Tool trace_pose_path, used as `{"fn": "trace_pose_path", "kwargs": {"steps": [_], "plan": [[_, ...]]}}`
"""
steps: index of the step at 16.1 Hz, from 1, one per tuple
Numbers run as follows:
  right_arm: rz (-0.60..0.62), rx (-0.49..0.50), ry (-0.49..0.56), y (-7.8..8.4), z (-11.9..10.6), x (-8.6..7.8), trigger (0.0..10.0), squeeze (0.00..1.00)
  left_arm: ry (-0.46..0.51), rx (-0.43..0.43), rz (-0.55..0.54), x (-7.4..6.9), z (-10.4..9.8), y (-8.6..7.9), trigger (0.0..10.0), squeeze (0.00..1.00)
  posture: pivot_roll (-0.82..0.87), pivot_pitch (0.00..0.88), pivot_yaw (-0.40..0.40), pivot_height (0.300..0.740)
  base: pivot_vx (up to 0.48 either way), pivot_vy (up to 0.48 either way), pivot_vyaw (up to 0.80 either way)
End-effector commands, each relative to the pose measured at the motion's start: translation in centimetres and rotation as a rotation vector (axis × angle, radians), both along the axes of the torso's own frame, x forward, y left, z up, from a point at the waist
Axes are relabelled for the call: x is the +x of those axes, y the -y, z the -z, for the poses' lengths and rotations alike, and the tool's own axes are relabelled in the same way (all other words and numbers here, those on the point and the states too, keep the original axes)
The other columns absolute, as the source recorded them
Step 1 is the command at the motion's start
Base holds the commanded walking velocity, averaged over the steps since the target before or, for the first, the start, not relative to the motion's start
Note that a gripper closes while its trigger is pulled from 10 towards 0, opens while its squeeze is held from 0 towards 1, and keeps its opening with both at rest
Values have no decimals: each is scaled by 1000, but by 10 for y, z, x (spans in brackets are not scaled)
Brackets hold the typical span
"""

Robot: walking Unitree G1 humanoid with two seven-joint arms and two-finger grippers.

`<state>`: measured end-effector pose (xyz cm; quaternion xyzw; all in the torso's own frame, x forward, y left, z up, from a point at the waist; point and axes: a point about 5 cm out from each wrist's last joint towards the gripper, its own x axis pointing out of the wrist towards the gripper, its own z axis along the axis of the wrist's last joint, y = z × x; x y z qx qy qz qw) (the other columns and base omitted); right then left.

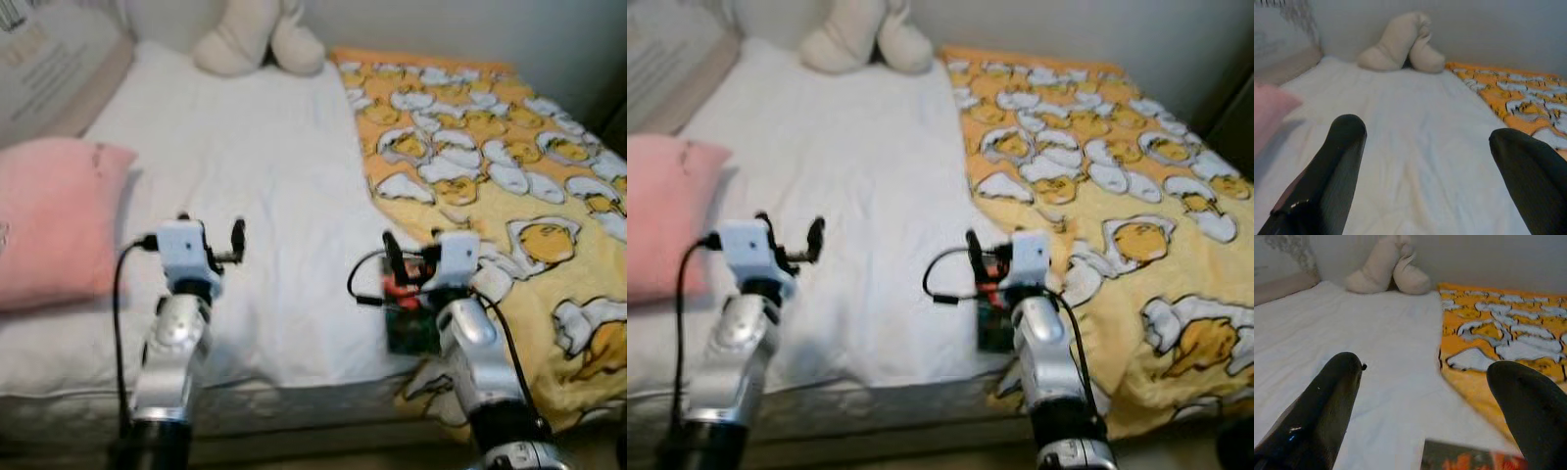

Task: Clean up the room

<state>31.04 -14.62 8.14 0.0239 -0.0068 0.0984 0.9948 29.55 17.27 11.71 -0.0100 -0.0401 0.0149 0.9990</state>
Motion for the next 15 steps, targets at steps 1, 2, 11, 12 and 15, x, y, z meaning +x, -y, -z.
{"fn": "trace_pose_path", "kwargs": {"steps": [1, 2, 11, 12, 15], "plan": [[-8, 24, 5, -8, -1, 1, 10000, 0, 5, 19, -11, -2, -3, -7, 10000, 0, 71, 0, -50, 740, 300, -371, 0], [-8, 24, 3, -8, 0, 0, 10000, 0, 4, 18, -11, -3, -3, -7, 10000, 0, 71, 0, -49, 740, 300, -371, 0], [42, 180, -153, 11, 21, -19, 10000, 0, -13, 11, 28, -4, -6, -10, 10000, 0, 58, 16, -36, 740, 135, -164, 0], [79, 197, -181, 20, 26, -25, 10000, 0, -3, 19, 28, -6, -10, -12, 10000, 0, 61, 36, -33, 740, 0, 0, 0], [109, 272, -281, 32, 43, -45, 10000, 0, -5, 49, 17, -11, -16, -26, 10000, 0, 64, 122, -2, 740, 0, 0, 0]]}}
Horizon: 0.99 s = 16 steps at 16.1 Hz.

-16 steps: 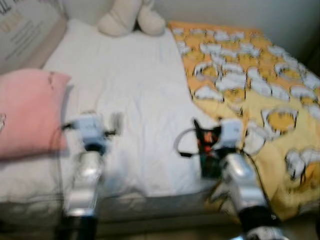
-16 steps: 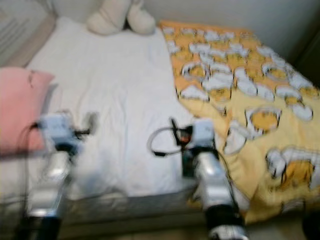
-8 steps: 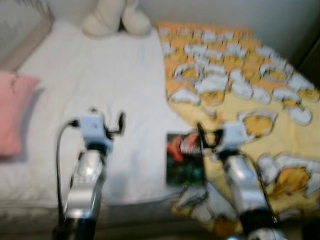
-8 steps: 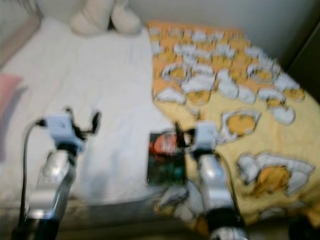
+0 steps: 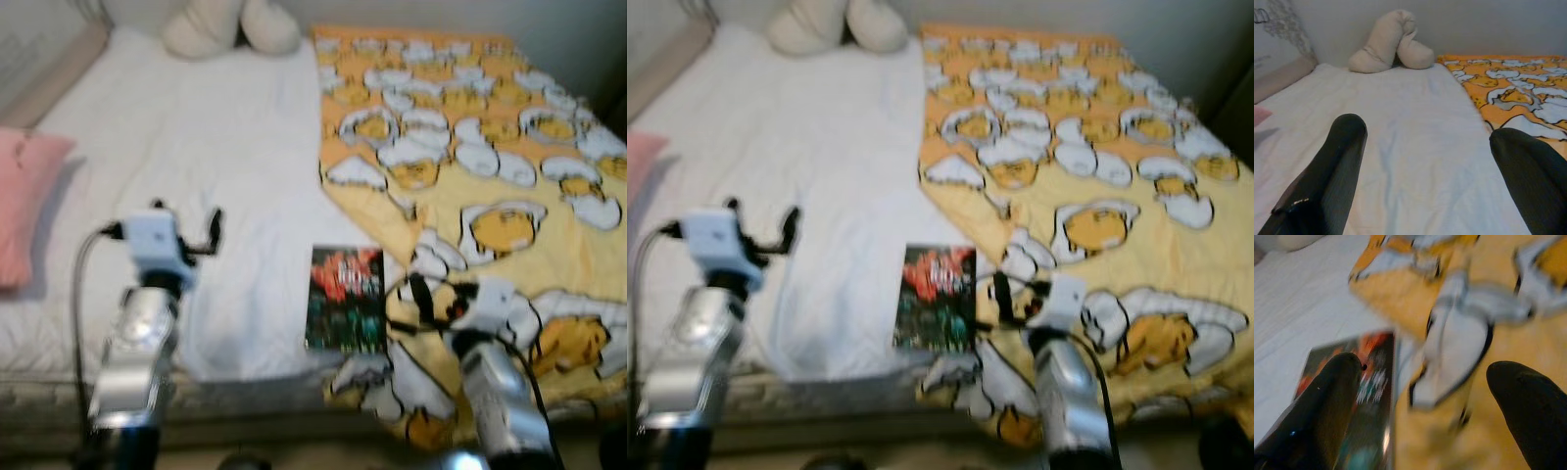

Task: Clean up the room

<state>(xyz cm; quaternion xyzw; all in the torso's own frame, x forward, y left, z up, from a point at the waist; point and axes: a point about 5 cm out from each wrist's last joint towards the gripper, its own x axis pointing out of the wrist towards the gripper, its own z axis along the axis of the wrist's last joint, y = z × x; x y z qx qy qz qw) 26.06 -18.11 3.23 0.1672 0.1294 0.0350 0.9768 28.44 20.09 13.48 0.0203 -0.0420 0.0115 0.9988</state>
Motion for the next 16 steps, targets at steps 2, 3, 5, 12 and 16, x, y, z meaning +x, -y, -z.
{"fn": "trace_pose_path", "kwargs": {"steps": [2, 3, 5, 12, 16], "plan": [[-112, 111, -29, -20, 2, -5, 10000, 0, -32, 33, 22, -8, -4, -8, 10000, 0, 84, 184, 26, 740, 0, 0, 0], [-122, 129, -40, -22, 2, -7, 10000, 0, -35, 40, 27, -9, -5, -9, 10000, 0, 86, 188, 28, 740, 0, 0, 0], [-101, 127, -72, -24, 8, -14, 10000, 0, -37, 49, 31, -13, -10, -11, 10000, 0, 102, 213, 36, 740, 0, 0, 0], [-102, 187, -130, -34, 17, -2, 10000, 0, -49, 76, 1, -20, -23, -24, 10000, 0, 162, 245, 42, 740, 0, 0, 0], [-111, 310, -241, -45, 30, 4, 10000, 0, -55, 76, -7, -22, -24, -23, 10000, 0, 173, 245, 32, 740, 0, 0, 0]]}}
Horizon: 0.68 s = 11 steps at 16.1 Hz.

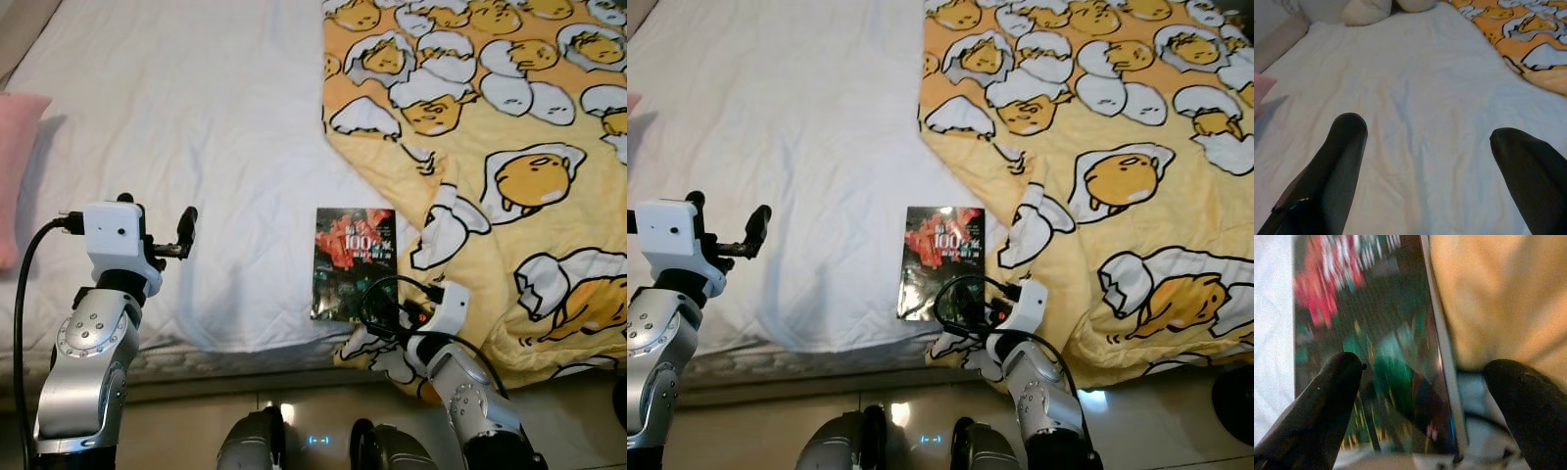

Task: Clean up the room

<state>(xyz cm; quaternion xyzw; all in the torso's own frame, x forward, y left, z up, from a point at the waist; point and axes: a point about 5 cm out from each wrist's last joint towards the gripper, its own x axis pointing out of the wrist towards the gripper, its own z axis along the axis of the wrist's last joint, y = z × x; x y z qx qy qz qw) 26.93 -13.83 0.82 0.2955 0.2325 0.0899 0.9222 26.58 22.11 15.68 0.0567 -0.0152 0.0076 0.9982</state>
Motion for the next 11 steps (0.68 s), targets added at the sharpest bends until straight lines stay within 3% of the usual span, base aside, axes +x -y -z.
{"fn": "trace_pose_path", "kwargs": {"steps": [1, 3, 5, 11], "plan": [[-4, 42, -51, -4, 7, -4, 10000, 0, -2, 3, -12, -4, -2, -3, 10000, 0, 172, 246, 32, 740, 0, 0, 0], [-35, 59, -35, -12, 4, 1, 10000, 0, -3, 0, -12, -2, -2, -3, 10000, 0, 166, 243, 37, 740, 0, 0, 0], [-63, 77, -19, -21, 0, 8, 0, 0, -6, -2, -9, 0, -2, -1, 10000, 0, 160, 239, 41, 740, 0, 0, 0], [-82, 102, 35, -32, -10, 19, 0, 0, 6, -5, -2, 6, -5, 1, 10000, 0, 155, 219, 41, 740, 0, 0, 0]]}}
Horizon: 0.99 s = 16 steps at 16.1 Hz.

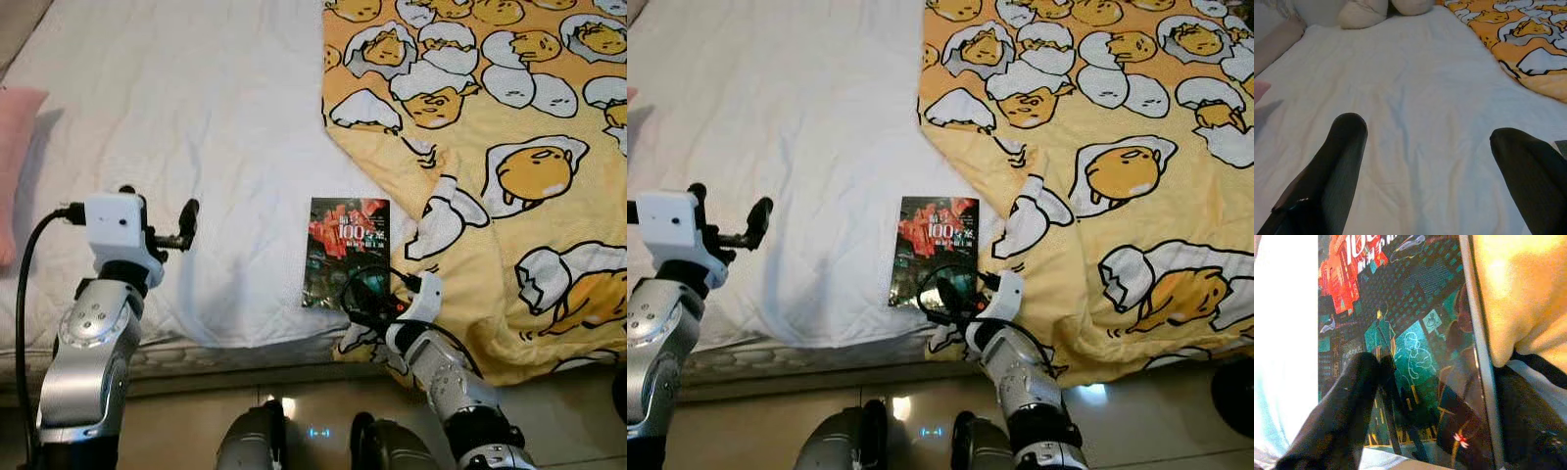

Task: Clean up the room

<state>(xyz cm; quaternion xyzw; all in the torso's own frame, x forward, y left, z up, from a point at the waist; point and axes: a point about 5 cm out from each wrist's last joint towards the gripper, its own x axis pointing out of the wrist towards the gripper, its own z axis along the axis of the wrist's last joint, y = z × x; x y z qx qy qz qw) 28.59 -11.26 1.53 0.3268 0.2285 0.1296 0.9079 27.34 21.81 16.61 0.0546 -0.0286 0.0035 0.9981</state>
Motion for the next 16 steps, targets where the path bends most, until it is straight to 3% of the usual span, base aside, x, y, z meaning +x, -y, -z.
{"fn": "trace_pose_path", "kwargs": {"steps": [1, 7, 12, 13, 15, 16], "plan": [[-23, 29, 19, -9, -4, 2, 0, 0, -21, -2, -9, -1, 5, -2, 10000, 0, 151, 216, 42, 740, 0, 0, 0], [-24, 56, 17, -18, -5, -7, 0, 0, -23, -9, 14, 4, 7, 4, 10000, 0, 135, 203, 44, 740, 0, 0, 0], [-81, -26, -66, -18, 15, -37, 0, 0, -21, -13, 23, 5, 7, 6, 10000, 0, 129, 189, 41, 740, 0, 0, 0], [-102, -119, -59, -15, 18, -39, 10000, 0, -21, -15, 25, 6, 7, 7, 10000, 0, 124, 189, 44, 740, 0, 0, 0], [-109, -184, -9, -16, 13, -34, 10000, 0, -22, -18, 33, 7, 8, 9, 10000, 0, 119, 187, 48, 740, 0, 0, 0], [-101, -202, 30, -20, 4, -27, 10000, 1000, -21, -17, 38, 9, 7, 10, 10000, 0, 120, 184, 52, 740, 0, 0, 0]]}}
